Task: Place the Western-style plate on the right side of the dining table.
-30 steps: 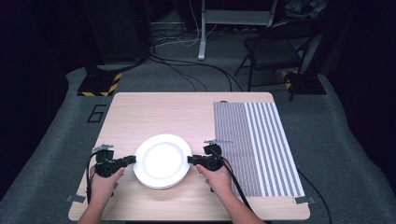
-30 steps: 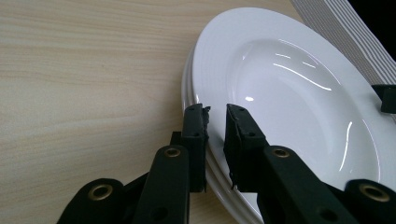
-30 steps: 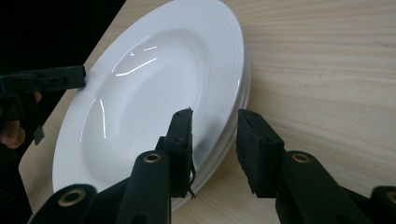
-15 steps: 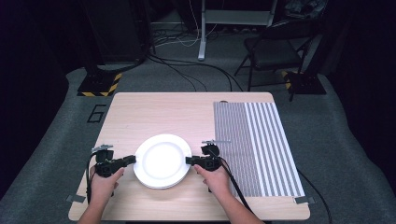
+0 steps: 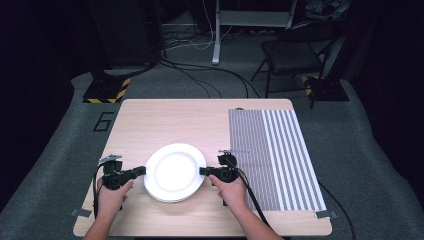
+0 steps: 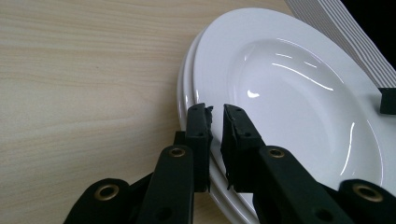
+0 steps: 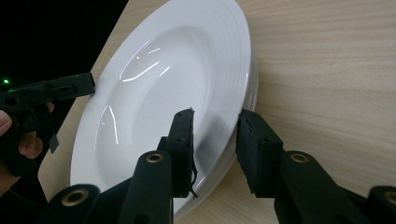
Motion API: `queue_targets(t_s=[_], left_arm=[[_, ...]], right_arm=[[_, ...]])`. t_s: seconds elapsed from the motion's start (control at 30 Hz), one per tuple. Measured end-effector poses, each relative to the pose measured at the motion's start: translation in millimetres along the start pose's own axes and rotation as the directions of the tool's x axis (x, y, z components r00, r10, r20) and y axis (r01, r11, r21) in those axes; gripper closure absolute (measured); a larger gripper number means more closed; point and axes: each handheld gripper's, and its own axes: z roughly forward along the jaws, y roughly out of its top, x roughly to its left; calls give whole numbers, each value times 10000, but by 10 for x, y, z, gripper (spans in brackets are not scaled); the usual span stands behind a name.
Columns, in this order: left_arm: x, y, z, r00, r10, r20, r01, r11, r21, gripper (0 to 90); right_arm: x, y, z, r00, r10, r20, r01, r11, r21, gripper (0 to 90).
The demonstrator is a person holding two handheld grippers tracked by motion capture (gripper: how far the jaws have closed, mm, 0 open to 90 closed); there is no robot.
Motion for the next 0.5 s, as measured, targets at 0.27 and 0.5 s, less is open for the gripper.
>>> queue_targets(t_s=[0.27,0.5], left_arm=[[-61,-11,69,9996,248,124,-250,9996,103,814],[-49,-13,67,9996,139,226,-143,9998,170,819]], right_arm=[[-36,43,-110,9996,199,-223,-205,9994,-264,686],[-28,40,-142,9996,117,-240,-122,9997,-204,694]])
